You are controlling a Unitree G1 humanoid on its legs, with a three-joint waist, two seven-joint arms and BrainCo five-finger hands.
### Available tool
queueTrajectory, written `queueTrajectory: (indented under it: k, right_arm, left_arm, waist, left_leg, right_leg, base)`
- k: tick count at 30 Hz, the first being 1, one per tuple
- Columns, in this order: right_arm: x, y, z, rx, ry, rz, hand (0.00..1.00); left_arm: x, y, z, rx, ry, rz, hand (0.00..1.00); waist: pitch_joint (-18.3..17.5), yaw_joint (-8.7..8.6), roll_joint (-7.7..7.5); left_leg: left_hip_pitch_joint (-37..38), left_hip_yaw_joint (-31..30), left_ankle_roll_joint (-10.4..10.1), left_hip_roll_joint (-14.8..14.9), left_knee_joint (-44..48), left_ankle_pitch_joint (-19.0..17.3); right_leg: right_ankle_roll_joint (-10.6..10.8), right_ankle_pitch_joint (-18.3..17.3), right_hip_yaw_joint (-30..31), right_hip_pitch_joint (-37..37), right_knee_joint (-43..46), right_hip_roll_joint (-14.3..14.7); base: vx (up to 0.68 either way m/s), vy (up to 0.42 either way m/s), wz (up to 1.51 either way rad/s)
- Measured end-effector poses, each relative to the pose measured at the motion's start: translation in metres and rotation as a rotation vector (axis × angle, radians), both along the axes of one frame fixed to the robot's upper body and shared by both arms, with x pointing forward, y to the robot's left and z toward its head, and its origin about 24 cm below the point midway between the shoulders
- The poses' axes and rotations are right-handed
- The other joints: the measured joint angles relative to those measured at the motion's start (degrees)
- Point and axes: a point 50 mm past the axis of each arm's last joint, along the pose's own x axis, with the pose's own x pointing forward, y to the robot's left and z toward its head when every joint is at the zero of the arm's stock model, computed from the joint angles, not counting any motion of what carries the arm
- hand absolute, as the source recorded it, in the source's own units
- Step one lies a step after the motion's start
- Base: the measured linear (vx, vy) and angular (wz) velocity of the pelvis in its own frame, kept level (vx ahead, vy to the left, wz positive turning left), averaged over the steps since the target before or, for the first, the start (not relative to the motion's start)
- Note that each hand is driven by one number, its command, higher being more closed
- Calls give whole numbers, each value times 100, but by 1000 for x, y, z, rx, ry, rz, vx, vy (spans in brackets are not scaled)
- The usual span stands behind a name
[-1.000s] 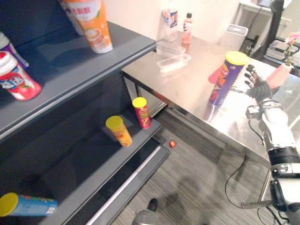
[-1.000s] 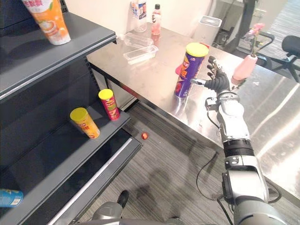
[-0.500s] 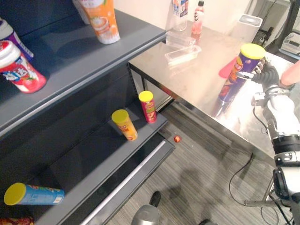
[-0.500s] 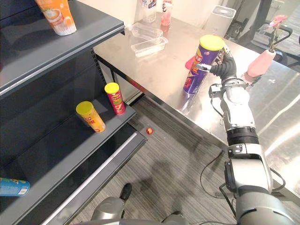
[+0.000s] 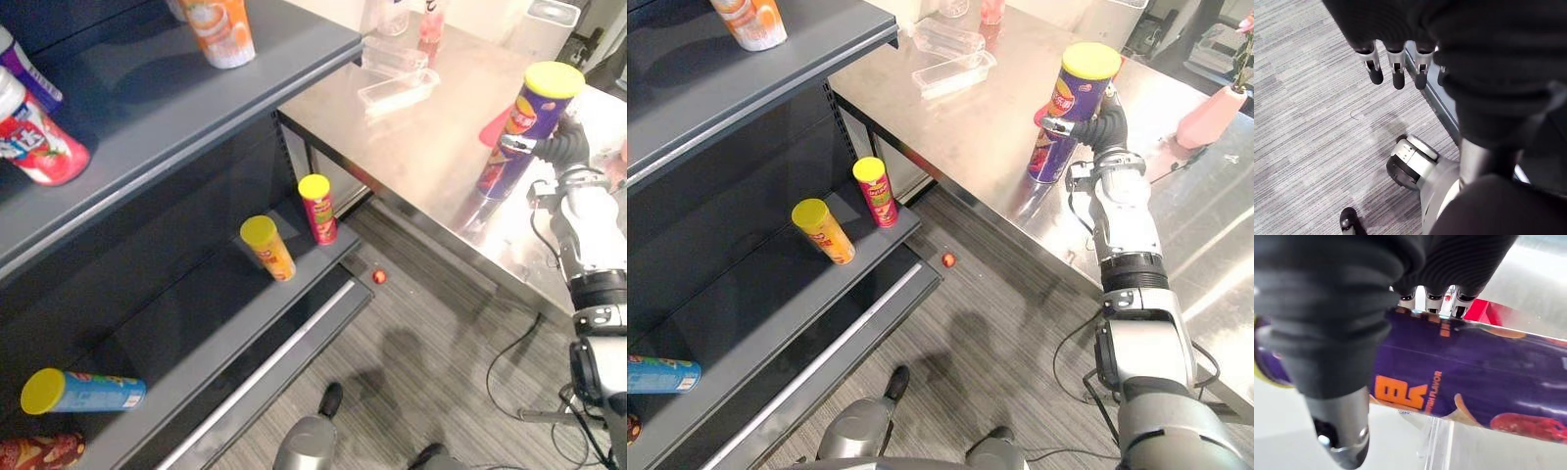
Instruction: Put the gum and the chips on the shelf.
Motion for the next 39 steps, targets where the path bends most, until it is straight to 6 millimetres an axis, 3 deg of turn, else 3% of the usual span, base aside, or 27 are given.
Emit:
queueTrajectory:
  k: [10, 26, 35, 39]
  right_arm:
    - [0, -1, 3, 8, -16, -25, 100]
    - [-1, 2, 7, -4, -30, -6, 100]
    - [-11, 23, 37, -76, -152, 98, 100]
    - [-22, 41, 54, -125, -232, 191, 100]
  left_arm:
    - [3, -1, 1, 3, -22, -7, 0]
    - [8, 0, 3, 12, -44, -4, 0]
    - [8, 3, 4, 26, -37, -3, 0]
    - [2, 4, 3, 30, -14, -1, 0]
  waist:
    - [97, -19, 72]
    - [124, -20, 25]
    - [104, -64, -6]
    - [-62, -152, -52]
  left_leg:
    - [-57, 53, -10, 20, 87, -69]
    - [21, 335, -22, 45, 69, -115]
    - [336, 580, -30, 150, -158, -114]
    - [394, 873, -39, 217, -164, -114]
  right_leg:
    - [0, 0, 17, -29, -3, -6]
    - [12, 17, 185, -31, -67, 16]
    - [-22, 112, 439, 72, -221, 148]
    - [-58, 246, 664, 104, -463, 288]
  base:
    - [1, -2, 0]
    - [3, -14, -4]
    - [27, -27, -12]
    - [65, 0, -10]
